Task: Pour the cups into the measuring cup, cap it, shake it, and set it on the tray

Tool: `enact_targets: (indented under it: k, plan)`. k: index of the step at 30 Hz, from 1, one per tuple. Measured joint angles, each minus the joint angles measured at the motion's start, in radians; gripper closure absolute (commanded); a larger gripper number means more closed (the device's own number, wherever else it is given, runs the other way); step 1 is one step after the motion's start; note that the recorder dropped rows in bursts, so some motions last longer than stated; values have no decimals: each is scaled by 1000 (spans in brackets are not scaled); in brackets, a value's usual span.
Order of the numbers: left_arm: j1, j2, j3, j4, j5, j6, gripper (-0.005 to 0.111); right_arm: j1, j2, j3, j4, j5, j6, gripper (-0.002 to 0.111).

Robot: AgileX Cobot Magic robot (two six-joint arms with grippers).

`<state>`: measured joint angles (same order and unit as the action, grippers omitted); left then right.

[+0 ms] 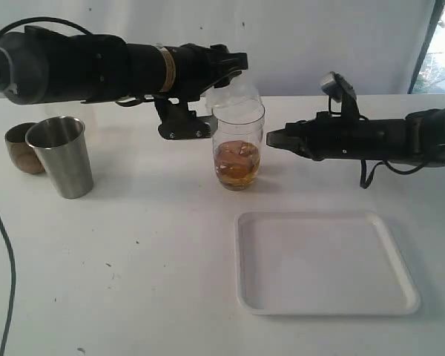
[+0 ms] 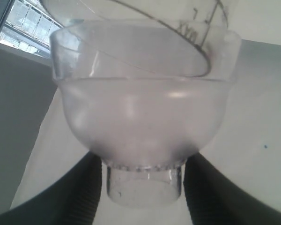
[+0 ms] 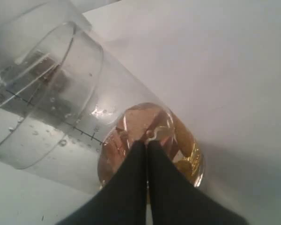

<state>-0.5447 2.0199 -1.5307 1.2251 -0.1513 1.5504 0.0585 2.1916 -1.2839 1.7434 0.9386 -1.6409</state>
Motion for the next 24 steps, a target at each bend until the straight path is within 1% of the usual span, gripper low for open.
enact_targets:
  k: [24]
  plan:
    - [-4,18,-11,9,-13,15,107,12,0,-2,2,-12,7,108]
